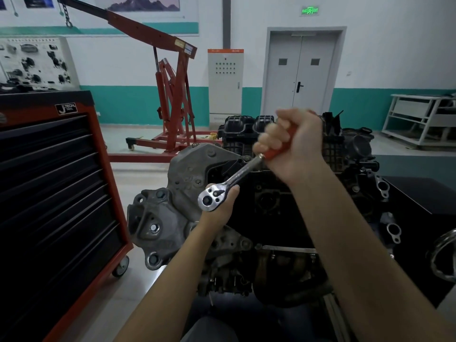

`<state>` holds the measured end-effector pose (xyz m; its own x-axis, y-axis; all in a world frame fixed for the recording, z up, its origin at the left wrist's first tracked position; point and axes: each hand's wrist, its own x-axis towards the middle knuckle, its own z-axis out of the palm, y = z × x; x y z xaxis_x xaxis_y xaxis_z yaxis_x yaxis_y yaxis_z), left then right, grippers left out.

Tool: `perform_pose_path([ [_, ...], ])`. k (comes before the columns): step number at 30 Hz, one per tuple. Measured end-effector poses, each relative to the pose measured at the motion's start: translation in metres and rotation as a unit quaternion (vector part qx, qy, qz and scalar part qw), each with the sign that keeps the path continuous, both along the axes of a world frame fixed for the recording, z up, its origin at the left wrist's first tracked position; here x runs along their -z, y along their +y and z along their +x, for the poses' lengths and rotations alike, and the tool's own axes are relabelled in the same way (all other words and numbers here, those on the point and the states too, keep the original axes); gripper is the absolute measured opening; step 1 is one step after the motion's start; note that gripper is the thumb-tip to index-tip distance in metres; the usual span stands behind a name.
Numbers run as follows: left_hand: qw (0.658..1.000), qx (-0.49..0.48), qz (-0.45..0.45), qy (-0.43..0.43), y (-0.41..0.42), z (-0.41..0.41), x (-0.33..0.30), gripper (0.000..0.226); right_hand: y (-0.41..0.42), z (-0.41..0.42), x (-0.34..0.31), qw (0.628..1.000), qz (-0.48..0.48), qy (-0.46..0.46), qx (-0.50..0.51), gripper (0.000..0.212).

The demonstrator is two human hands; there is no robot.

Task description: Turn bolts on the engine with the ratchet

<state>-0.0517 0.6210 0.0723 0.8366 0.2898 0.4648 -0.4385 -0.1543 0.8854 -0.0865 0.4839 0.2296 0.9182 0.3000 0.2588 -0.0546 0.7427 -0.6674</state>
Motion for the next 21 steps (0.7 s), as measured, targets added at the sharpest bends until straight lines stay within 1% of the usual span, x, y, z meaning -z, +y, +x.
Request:
perform_pose_path([
  [2, 1.0, 0.017, 0.023, -0.008, 0.001, 0.001, 0.001, 0.045, 0.009, 0.012, -0.015, 0.997, -0.064, -0.002, -0.041, 0.041],
  [3, 0.999, 0.026, 0.025, -0.013, 0.001, 0.001, 0.001, 0.045, 0.012, 0.016, -0.019, 0.995, -0.081, -0.003, -0.051, 0.042],
  [5, 0.999, 0.036, 0.027, -0.017, 0.002, 0.0, 0.001, 0.04, 0.015, 0.017, -0.018, 0.996, -0.075, 0.006, -0.054, 0.042],
  [7, 1.0, 0.027, -0.007, 0.001, 0.001, 0.0, 0.002, 0.036, 0.011, 0.01, -0.007, 0.999, -0.017, 0.027, -0.028, 0.04],
  [9, 0.998, 0.017, -0.065, 0.004, 0.002, 0.0, 0.002, 0.037, 0.002, -0.003, 0.015, 0.996, 0.075, 0.041, 0.029, 0.04],
  [10, 0.997, 0.014, -0.072, -0.007, 0.002, -0.001, 0.0, 0.037, -0.003, -0.013, 0.029, 0.99, 0.122, 0.044, 0.058, 0.04],
  [13, 0.997, 0.025, -0.032, -0.066, -0.002, -0.005, -0.007, 0.041, -0.008, -0.045, 0.07, 0.965, 0.229, 0.05, 0.119, 0.037],
  [15, 0.996, 0.021, -0.027, -0.077, -0.005, -0.008, -0.011, 0.047, -0.007, -0.063, 0.091, 0.954, 0.258, 0.051, 0.14, 0.036],
  [17, 0.996, 0.021, -0.022, -0.084, -0.004, -0.006, -0.01, 0.049, -0.005, -0.07, 0.1, 0.953, 0.261, 0.035, 0.148, 0.033],
  [21, 0.998, -0.001, -0.014, -0.062, -0.002, 0.001, -0.007, 0.053, -0.01, -0.052, 0.077, 0.968, 0.219, 0.004, 0.122, 0.039],
])
